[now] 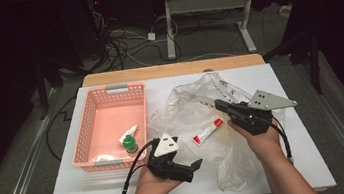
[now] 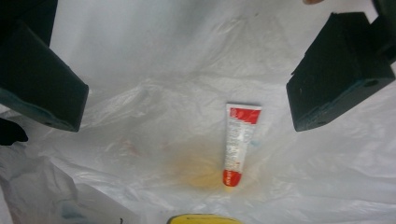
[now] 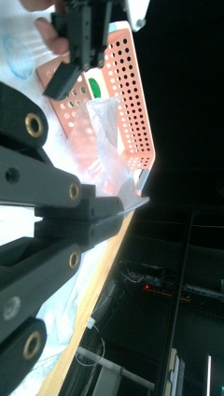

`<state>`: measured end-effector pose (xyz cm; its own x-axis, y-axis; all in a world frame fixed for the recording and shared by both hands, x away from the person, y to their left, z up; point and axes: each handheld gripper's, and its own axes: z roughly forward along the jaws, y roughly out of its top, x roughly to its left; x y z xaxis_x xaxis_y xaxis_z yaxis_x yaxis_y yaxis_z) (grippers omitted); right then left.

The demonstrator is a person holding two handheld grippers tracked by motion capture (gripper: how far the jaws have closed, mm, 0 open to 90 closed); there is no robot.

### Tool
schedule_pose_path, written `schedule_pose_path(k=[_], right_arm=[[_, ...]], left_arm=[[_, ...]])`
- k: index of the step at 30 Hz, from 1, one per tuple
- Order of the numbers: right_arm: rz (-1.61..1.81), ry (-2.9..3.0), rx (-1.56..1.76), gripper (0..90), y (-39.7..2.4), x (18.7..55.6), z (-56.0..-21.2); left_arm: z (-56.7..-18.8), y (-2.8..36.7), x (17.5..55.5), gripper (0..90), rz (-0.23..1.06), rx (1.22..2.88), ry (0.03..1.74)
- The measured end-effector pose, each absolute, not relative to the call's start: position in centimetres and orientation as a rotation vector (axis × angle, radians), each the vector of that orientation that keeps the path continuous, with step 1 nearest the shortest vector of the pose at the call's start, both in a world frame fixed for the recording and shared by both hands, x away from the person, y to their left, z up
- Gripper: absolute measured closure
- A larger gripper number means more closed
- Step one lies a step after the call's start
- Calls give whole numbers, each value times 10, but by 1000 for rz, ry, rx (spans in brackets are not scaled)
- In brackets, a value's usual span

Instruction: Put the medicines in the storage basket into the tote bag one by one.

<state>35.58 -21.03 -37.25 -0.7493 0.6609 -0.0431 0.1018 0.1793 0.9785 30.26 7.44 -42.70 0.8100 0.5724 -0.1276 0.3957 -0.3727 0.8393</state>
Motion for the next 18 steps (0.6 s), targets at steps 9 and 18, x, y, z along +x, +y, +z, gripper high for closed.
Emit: schedule_pose_path(k=[9, 18], right_arm=[[1597, 1997, 719, 900, -211, 356, -373], [1595, 1997, 717, 900, -212, 356, -374]], left_arm=[[-422, 108, 301, 0, 264, 1986, 775], [-418, 136, 298, 0, 307, 1983, 827]])
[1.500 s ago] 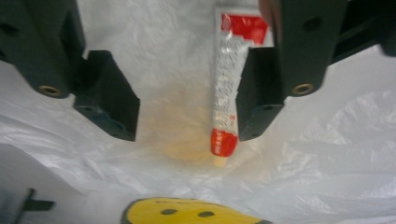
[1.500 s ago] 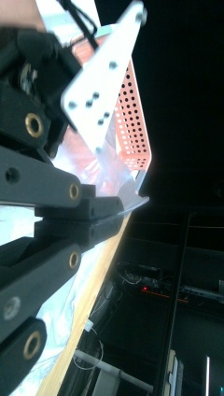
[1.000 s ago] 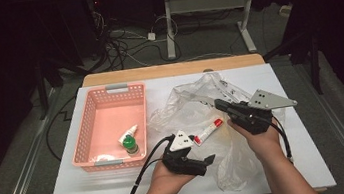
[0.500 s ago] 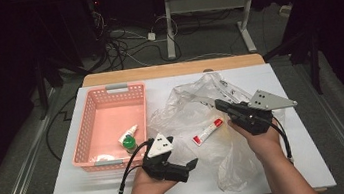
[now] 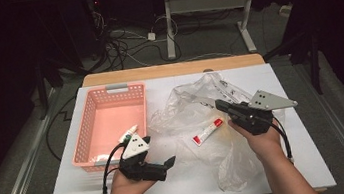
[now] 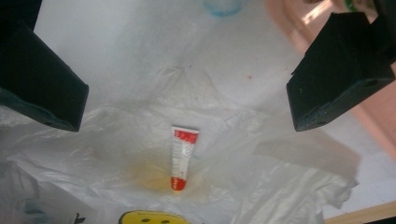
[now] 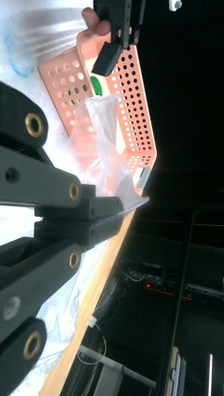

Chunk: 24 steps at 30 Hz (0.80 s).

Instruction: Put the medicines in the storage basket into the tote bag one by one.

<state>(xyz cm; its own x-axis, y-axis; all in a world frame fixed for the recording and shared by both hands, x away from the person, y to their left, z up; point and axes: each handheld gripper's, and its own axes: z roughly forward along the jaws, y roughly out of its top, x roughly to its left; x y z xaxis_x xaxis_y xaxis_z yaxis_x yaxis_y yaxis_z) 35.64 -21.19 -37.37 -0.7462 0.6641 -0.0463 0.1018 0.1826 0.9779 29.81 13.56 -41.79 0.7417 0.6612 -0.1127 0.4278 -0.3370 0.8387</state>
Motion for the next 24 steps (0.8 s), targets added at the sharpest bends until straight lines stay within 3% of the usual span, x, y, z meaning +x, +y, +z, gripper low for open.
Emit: schedule_pose_path(k=[24], right_arm=[[1593, 2000, 720, 900, -210, 356, -374]], left_arm=[[-412, 198, 309, 0, 448, 1893, 1012]])
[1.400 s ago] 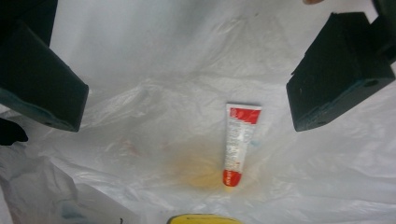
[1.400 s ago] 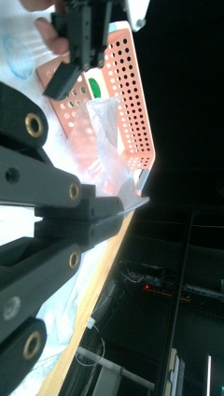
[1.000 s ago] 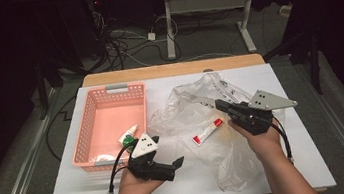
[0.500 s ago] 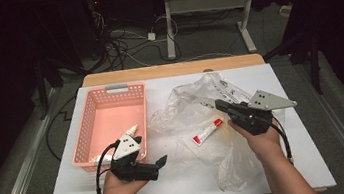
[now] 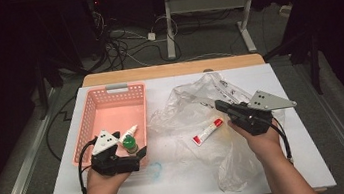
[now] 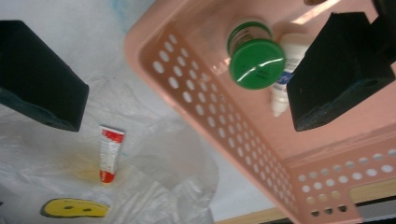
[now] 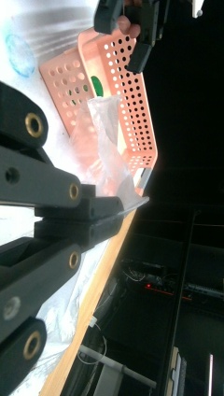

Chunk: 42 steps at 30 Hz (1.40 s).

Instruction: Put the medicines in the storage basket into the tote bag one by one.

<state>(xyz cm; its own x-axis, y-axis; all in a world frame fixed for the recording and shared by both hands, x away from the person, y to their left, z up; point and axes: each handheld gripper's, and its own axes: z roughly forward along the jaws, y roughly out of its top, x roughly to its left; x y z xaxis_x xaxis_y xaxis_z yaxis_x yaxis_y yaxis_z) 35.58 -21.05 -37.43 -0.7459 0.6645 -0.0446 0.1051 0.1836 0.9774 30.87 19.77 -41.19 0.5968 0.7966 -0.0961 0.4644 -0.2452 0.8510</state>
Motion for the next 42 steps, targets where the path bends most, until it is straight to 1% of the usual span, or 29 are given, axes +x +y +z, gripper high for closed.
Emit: schedule_pose_path(k=[6, 11, 21, 29, 33, 36, 38, 42], right_arm=[[1592, 2002, 718, 900, -210, 356, -374], [1591, 2002, 723, 900, -210, 356, -375], [1597, 1990, 722, 900, -212, 355, -374], [1591, 1996, 724, 900, -212, 356, -375], [1592, 2003, 725, 900, -213, 356, -375], [1595, 2003, 728, 900, -213, 356, -375], [1595, 2001, 726, 900, -214, 357, -376], [1596, 2001, 726, 900, -214, 357, -376]], left_arm=[[-415, 214, 313, 0, 464, 1881, 1070], [-418, 221, 316, 0, 468, 1874, 1103], [-422, 223, 319, 0, 467, 1874, 1131], [-419, 217, 323, 0, 449, 1895, 1137], [-415, 211, 330, 0, 393, 1915, 1154], [-410, 206, 333, 0, 428, 1965, 1134], [-407, 205, 336, 17, 444, 1982, 1131], [-405, 204, 345, 20, 411, 2049, 1142]])
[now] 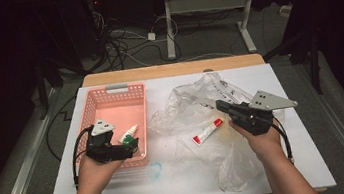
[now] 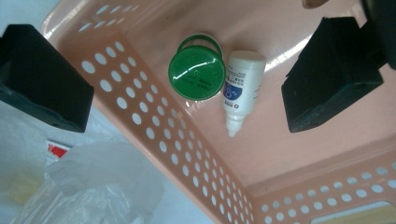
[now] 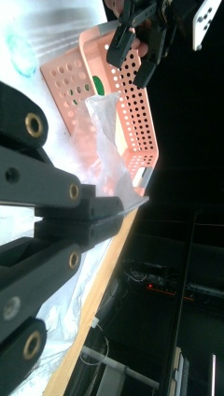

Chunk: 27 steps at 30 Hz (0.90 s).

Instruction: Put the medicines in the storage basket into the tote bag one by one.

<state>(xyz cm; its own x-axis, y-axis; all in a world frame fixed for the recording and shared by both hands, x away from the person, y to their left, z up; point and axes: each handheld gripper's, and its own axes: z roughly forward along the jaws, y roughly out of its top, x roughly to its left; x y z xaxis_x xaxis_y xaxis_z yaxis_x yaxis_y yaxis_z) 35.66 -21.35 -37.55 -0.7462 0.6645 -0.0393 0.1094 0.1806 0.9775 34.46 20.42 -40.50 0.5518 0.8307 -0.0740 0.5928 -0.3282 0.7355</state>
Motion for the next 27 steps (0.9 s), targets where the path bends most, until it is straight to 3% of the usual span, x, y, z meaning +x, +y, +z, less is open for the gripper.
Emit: schedule_pose_path(k=[27], right_arm=[[1599, 1988, 724, 900, -215, 354, -373]], left_arm=[[-419, 190, 384, 299, 126, 2368, 1343]])
